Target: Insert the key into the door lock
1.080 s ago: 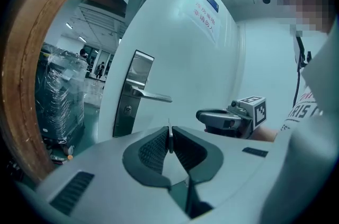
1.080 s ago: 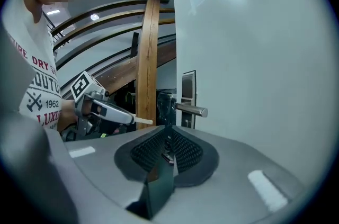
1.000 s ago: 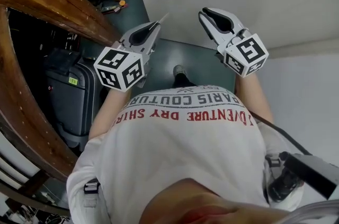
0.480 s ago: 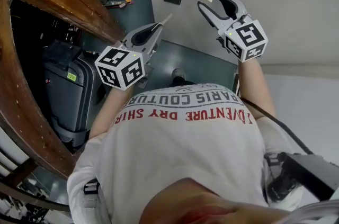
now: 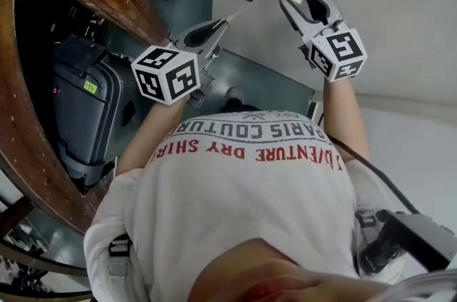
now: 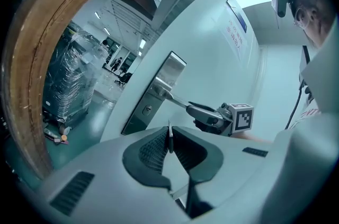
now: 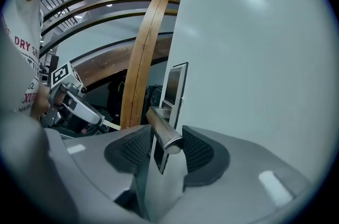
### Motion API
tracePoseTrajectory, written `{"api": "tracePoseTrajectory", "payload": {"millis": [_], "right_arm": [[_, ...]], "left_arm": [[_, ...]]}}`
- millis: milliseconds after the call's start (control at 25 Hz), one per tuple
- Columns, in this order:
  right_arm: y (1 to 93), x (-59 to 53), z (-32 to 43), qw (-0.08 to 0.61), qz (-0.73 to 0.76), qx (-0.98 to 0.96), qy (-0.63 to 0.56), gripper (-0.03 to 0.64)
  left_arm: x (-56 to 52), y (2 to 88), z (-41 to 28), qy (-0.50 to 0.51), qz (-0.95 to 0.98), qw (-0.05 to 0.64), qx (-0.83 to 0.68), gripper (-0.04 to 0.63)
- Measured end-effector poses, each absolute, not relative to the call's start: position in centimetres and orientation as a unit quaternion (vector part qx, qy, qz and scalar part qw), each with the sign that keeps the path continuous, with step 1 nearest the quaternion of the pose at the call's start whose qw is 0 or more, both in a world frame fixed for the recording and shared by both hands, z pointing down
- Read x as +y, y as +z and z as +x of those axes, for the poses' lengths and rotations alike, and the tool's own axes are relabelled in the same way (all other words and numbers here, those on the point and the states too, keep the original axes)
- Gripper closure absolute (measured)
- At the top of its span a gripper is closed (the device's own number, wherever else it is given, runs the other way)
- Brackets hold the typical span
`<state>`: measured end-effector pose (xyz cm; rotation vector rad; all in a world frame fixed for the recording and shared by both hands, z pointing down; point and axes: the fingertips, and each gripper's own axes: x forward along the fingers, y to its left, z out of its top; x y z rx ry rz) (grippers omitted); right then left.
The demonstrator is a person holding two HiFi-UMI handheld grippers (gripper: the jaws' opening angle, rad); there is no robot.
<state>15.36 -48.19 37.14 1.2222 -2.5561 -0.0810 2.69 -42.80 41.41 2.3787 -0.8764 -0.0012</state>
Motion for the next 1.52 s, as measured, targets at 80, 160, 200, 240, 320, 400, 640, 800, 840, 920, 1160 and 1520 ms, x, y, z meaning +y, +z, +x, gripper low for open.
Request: {"api": "tracePoseTrajectory", "payload": {"millis": [80,160,200,240,320,400,640,800,840,920,1160,1520], "right_arm": [[37.1,-48.2,15.3,0.155,0.423,-0.892,-0.027,0.439],[37.1,-48.1,15.2,0.155,0.421,-0.893,-0.024,0.440],[37.1,-48.1,15.3,0.155,0.421,-0.893,-0.022,0.440],[37.1,-48.0,15.3,0.155,0.421,-0.893,-0.020,0.440],[37.1,-47.9,15.4,0.154,0.424,-0.892,-0.016,0.440],[37.2,-47.8,15.4,0.154,0.426,-0.891,-0.015,0.440],[37.0,-48.0,15.3,0.151,0.424,-0.893,-0.014,0.440],[37.0,-47.9,15.3,0.149,0.420,-0.895,-0.008,0.440],[37.0,-47.9,15.3,0.148,0.419,-0.896,-0.006,0.440],[37.2,-48.1,15.4,0.144,0.418,-0.897,-0.001,0.440],[37.0,-47.9,15.3,0.138,0.416,-0.899,0.007,0.440],[37.4,-48.1,15.4,0.131,0.411,-0.902,0.011,0.443]], "left_arm": [[-43.2,41.4,2.5,-0.012,0.892,0.305,-0.333,0.572],[-44.1,41.5,2.1,-0.033,0.881,0.318,-0.348,0.573],[-44.7,41.5,1.8,-0.046,0.872,0.328,-0.360,0.572],[-45.3,41.6,1.6,-0.062,0.862,0.339,-0.371,0.572],[-46.3,41.8,1.9,-0.097,0.844,0.374,-0.371,0.573],[-47.0,42.3,2.7,-0.133,0.825,0.425,-0.348,0.573],[-49.9,43.5,4.5,-0.247,0.743,0.540,-0.308,0.574],[-50.9,45.2,5.5,-0.280,0.707,0.575,-0.302,0.574],[-51.1,45.5,5.7,-0.286,0.702,0.579,-0.300,0.574],[-51.4,45.9,6.1,-0.294,0.697,0.583,-0.296,0.573],[-51.4,45.7,6.7,-0.314,0.686,0.591,-0.285,0.573],[-52.2,46.2,7.3,-0.333,0.667,0.595,-0.301,0.574]]}}
